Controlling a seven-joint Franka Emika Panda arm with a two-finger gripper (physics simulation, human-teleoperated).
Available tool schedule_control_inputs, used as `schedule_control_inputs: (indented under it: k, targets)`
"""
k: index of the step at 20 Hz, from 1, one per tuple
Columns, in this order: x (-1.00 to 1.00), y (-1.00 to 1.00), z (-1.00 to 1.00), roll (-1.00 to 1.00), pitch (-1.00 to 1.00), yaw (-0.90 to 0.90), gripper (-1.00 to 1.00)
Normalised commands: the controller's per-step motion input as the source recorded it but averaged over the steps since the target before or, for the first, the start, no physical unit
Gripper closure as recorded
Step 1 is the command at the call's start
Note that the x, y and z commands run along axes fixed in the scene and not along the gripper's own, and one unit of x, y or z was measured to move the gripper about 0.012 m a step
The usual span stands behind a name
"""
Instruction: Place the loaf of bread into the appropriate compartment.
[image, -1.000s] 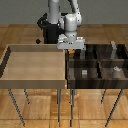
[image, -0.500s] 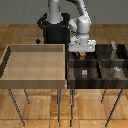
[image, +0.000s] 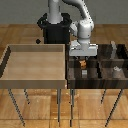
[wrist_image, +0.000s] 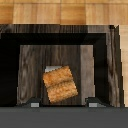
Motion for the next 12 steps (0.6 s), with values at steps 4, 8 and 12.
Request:
schedule_control_inputs:
  k: [4,8,12]
  targets:
    - [0.00,0.00,0.00,0.00,0.00,0.00,-1.00]
    - [0.00,0.00,0.00,0.00,0.00,0.00,-1.00]
    - [0.00,0.00,0.00,0.00,0.00,0.00,-1.00]
